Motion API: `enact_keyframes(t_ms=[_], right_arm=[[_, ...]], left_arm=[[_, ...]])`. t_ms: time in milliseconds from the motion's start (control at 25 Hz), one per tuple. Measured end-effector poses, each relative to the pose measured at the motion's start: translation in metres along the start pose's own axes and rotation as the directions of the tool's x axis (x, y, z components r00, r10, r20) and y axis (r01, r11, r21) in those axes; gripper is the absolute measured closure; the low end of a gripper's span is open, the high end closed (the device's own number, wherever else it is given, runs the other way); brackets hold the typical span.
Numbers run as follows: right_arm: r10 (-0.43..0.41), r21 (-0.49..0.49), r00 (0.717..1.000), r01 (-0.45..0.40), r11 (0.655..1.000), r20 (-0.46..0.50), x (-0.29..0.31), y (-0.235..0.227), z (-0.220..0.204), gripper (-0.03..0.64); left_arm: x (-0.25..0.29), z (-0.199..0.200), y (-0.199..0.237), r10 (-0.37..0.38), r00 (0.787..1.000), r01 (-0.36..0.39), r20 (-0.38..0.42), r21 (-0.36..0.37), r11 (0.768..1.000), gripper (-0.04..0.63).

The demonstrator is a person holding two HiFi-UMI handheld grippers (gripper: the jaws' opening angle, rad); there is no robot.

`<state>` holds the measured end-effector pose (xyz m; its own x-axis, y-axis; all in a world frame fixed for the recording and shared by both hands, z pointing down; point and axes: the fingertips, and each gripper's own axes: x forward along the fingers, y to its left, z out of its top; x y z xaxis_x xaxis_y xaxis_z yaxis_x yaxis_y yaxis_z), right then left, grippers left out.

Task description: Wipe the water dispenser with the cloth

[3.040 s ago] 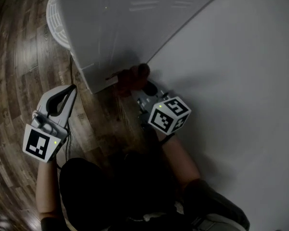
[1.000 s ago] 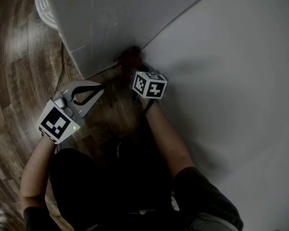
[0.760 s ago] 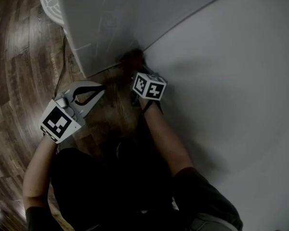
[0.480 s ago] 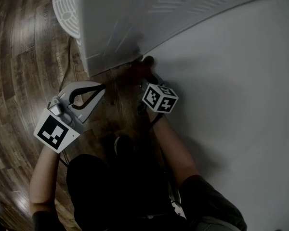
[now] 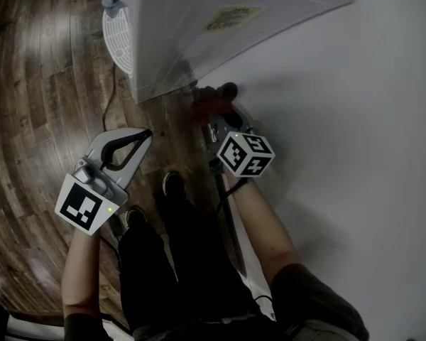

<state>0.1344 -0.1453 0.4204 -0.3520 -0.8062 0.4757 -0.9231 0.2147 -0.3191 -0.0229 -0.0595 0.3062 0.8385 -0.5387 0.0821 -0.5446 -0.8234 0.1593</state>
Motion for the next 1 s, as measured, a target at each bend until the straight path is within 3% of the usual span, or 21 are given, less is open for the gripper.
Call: enact_keyframes(t_ms=[280,600,800,1000], right_arm=[[0.030,-0.033,0.998,-0.028,0.999,0.059,-0.078,0.070,0.112,0.557],[0.084,-0.072,0.979,-0.071,0.995,0.185,-0.147,0.144,0.232,0.557],[0.077,-0.014,0.976,-0.076,0.997,0.205,-0.198,0.177,0.266,0.558],[0.089,0.017,0.970,-0.095,0.995,0.228,-0.243,0.209,0.288,0.557]], left_arm=[[-0.032,0.133,-0.032,0.020,0.998,-0.017,0.055,-0.044,0.999,0.577],[-0.056,0.270,-0.050,0.021,0.990,-0.024,0.142,0.014,1.000,0.577],[-0.081,0.332,-0.084,0.035,0.985,-0.027,0.172,-0.046,0.999,0.577],[-0.103,0.366,-0.127,-0.014,0.979,0.018,0.205,-0.016,1.000,0.577]])
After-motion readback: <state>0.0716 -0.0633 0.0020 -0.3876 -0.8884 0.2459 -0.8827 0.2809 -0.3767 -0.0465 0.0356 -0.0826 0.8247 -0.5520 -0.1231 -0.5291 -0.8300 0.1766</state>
